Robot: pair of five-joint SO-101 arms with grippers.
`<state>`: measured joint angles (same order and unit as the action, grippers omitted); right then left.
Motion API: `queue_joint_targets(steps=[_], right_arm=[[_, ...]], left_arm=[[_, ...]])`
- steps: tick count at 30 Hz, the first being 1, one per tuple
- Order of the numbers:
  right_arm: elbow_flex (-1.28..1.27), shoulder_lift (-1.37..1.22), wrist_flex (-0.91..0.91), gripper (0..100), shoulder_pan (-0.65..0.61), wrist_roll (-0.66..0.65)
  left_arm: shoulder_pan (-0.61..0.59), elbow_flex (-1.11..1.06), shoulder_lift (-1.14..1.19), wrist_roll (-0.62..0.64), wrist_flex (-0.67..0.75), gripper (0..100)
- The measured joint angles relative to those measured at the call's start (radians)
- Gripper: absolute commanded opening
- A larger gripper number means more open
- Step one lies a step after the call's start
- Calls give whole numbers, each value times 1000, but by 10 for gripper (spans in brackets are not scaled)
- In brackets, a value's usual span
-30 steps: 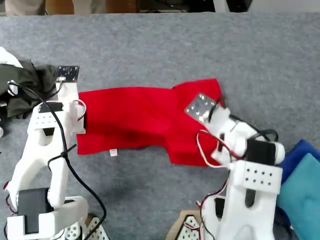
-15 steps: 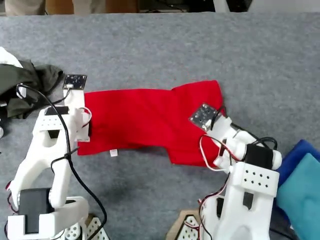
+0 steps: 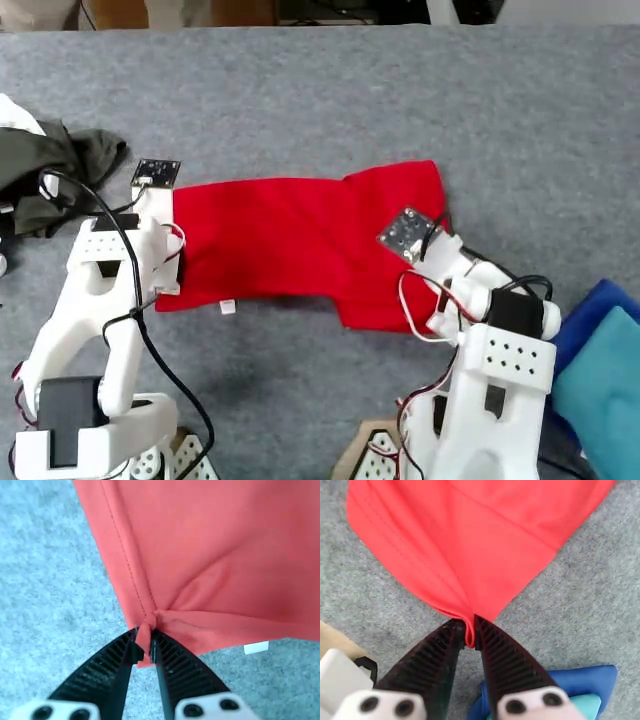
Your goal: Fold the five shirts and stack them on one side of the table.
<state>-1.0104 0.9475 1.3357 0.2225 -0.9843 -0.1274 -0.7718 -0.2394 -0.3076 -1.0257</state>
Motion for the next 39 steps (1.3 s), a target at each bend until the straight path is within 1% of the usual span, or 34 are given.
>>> queue_joint_targets(steps=[4,11,12,15,17,19,21,23,28,29,31,33,34,35,36,37,39], right_arm=[[0,0,0,5,0,0],[0,0,0,16,0,0],[0,0,0,38,0,0],[0,0,0,147,0,0],[0,0,0,201,0,0],[0,0,9,243,0,-6],[0,0,21,273,0,-29],[0,0,32,282,0,-43],[0,0,44,276,0,-46],[0,0,44,253,0,-46],[0,0,44,148,0,-46],[38,0,44,5,5,-26],[74,0,48,9,5,-5],[107,0,51,35,5,17],[137,0,51,35,5,35],[163,0,52,23,3,52],[204,0,52,3,-21,92]], left_arm=[[31,-15,0,0,-6,19],[23,-28,0,-2,-2,19],[18,-29,0,0,-2,20],[17,-29,5,0,-9,22],[17,-29,5,0,-34,56],[17,-23,5,0,-80,129],[17,-2,5,0,-149,199],[17,26,5,0,-212,240],[6,123,5,0,-365,243],[0,149,5,0,-388,243],[-15,207,5,0,-427,243],[-37,269,5,0,-457,243],[-48,301,5,0,-471,243],[-58,333,5,0,-476,241],[-71,367,5,0,-476,229],[-83,399,8,0,-476,199],[-91,456,8,32,-450,109]])
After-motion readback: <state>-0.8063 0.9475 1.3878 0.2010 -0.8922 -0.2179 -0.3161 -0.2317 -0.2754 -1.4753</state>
